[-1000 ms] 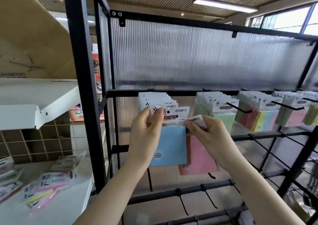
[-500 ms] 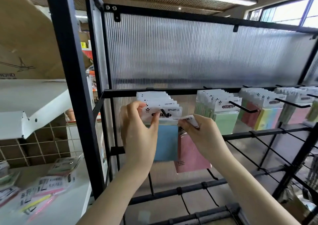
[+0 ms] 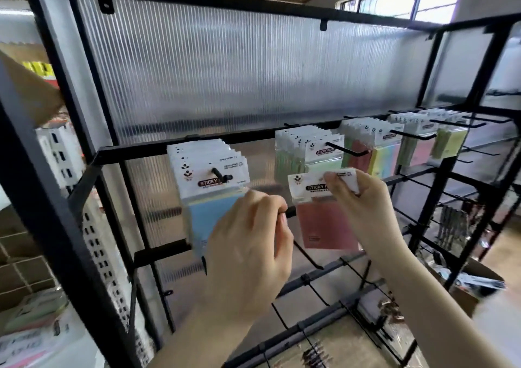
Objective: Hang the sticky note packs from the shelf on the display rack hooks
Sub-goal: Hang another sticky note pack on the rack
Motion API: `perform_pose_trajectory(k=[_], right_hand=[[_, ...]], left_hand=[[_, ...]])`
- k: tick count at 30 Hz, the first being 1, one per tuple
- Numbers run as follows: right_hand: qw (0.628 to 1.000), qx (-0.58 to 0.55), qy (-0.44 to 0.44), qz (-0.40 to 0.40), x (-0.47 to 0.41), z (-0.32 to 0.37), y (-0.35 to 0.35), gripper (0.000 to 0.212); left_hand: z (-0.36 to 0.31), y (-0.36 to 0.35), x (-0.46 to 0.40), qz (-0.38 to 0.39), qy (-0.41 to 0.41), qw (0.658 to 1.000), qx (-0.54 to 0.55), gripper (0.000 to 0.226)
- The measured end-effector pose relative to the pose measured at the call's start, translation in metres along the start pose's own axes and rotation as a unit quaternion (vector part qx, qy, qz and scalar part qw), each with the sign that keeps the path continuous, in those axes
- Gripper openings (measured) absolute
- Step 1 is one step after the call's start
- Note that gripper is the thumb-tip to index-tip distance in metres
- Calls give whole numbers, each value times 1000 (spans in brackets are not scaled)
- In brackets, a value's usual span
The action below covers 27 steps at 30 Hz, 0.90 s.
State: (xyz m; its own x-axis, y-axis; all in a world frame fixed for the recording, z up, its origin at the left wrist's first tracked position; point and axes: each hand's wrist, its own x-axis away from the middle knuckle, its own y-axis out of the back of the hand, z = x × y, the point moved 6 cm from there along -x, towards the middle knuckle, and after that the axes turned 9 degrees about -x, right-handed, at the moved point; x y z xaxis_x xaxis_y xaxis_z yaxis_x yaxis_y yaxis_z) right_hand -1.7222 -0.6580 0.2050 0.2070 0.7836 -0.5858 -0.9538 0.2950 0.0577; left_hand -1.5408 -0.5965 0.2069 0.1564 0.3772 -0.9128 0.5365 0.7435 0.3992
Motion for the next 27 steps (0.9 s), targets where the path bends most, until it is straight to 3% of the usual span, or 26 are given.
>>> perform_pose_trajectory(k=[2,5,10,16,20,23,27], right_hand=[[1000,-26,3,-16,5,-3,16,28],[997,-58,-35,-37,8,-17,44,14],[987,-129,-69,-65,3,-40,94,23],[981,-165,-84,-63,-19,-65,170,19],[979,-162,-101,-71,-37,-84,225,24],[981,-149,-107,-66,-50,-96,258,32],[989,-112,-86,-37,-73,-103,288,32]], left_hand=[[-13,-20,-1,67,6,998,-5,9],[-31,-49,-2,140,33,989,20,17],[-64,-105,-14,186,116,963,156,36],[-124,-179,-40,174,224,893,350,27],[-167,-232,-49,176,284,852,403,33],[-192,-260,-57,172,300,845,407,27],[-211,-287,-71,146,294,866,378,15]])
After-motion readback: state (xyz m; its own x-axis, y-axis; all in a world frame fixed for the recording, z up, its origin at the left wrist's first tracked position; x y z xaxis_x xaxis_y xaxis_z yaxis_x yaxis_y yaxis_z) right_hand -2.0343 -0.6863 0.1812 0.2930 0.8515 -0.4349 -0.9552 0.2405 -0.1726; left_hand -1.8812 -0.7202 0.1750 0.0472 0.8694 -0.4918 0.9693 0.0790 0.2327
